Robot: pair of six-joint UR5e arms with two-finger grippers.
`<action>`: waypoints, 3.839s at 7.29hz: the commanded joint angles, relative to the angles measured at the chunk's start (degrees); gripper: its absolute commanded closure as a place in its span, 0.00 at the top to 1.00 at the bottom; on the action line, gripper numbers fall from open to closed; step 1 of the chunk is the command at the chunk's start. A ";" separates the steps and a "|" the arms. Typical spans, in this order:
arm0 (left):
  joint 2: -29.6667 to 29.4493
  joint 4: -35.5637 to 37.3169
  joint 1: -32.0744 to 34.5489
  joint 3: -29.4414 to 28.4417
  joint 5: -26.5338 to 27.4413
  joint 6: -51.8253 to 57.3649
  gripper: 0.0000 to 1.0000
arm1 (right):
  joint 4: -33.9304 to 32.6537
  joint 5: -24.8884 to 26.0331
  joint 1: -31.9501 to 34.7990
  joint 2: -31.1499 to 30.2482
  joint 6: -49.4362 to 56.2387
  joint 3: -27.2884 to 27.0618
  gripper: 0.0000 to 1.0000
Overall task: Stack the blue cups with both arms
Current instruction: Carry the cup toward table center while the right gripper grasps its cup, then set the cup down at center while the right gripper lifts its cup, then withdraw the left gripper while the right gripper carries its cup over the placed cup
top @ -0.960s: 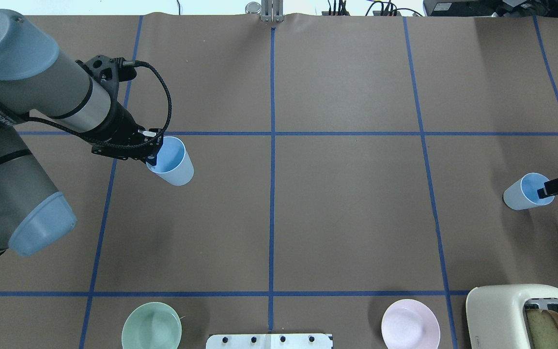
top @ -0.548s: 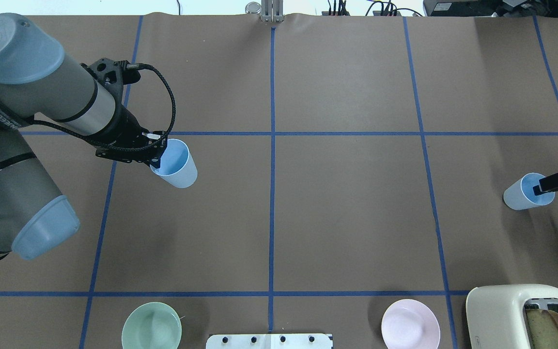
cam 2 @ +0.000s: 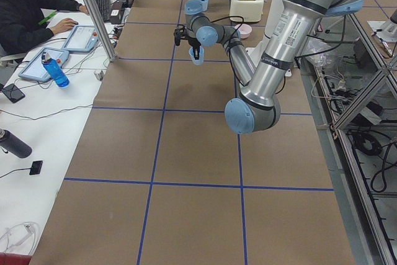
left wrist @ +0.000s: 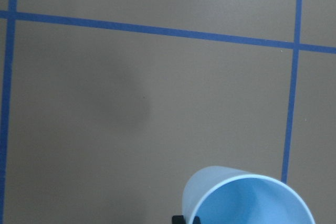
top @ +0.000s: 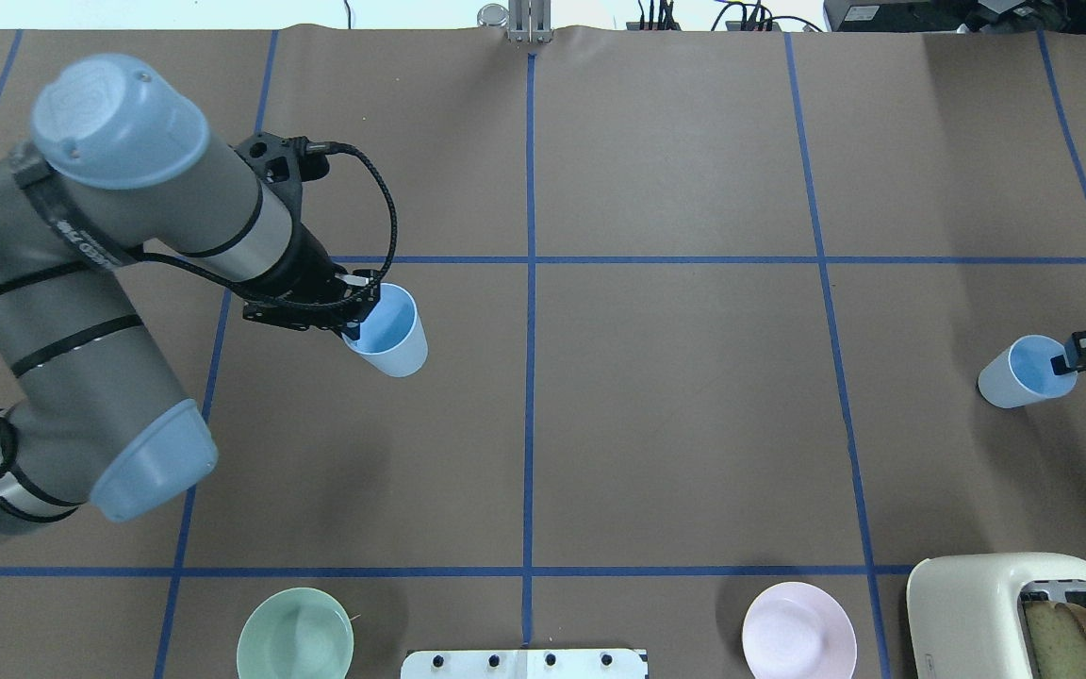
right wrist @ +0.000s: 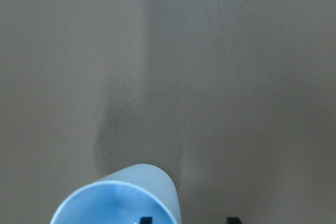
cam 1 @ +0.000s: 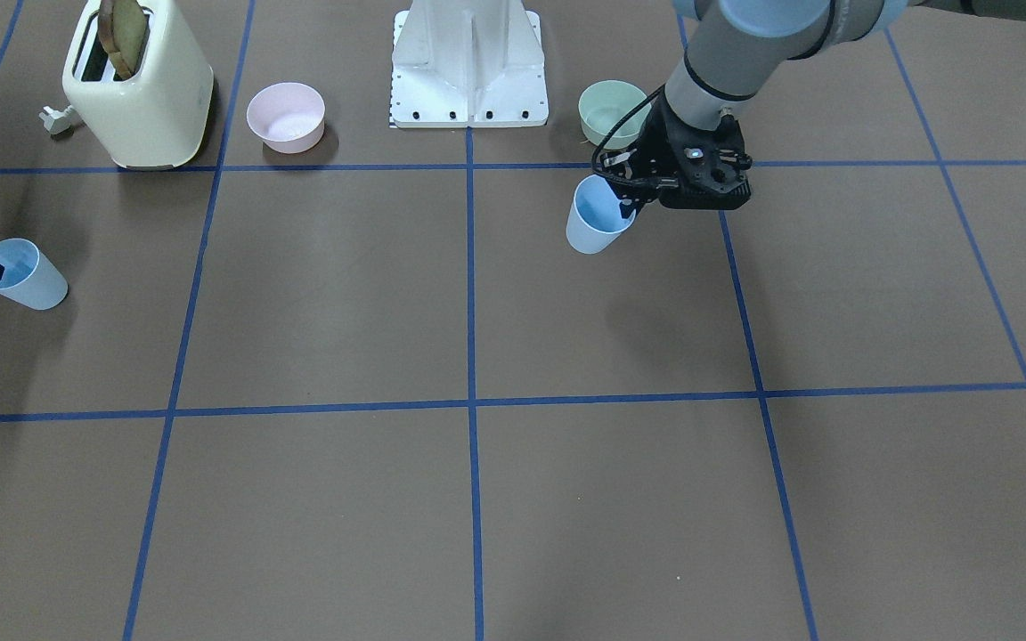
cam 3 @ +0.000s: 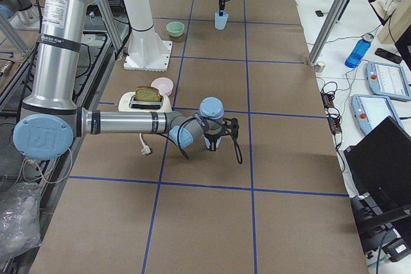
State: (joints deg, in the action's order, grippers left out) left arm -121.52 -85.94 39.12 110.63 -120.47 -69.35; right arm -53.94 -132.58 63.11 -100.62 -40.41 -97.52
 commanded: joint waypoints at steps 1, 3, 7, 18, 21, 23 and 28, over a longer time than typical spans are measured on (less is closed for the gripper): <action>-4.42 -0.19 -4.13 -4.79 2.95 -3.32 0.00 | -9.27 -5.90 6.11 6.18 0.16 -1.00 0.00; -8.81 -0.81 -7.47 -9.98 7.00 -6.13 0.00 | -16.08 -6.99 8.60 12.52 0.34 -1.36 0.00; -13.57 -6.76 -9.59 -18.94 9.72 -9.04 0.00 | -35.49 -5.59 9.75 28.34 0.51 -1.71 0.00; -13.49 -8.72 -9.77 -18.71 10.34 -8.08 0.97 | -36.06 -5.32 9.40 29.86 0.42 -1.80 0.00; -4.91 0.04 0.71 -2.49 1.97 8.27 0.98 | -49.36 0.44 2.24 39.85 -5.07 -6.77 0.00; 4.40 0.51 13.64 1.59 -6.94 24.53 0.98 | -49.59 2.75 -4.62 44.96 -21.04 -10.12 0.00; 16.82 0.34 32.32 0.37 -15.32 52.72 0.98 | -49.68 18.13 -23.19 53.49 -40.78 -10.41 0.00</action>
State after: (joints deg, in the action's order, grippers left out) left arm -106.78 -85.47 69.03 111.11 -134.67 -20.88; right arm -103.62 -117.00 42.91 -48.83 -78.26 -108.16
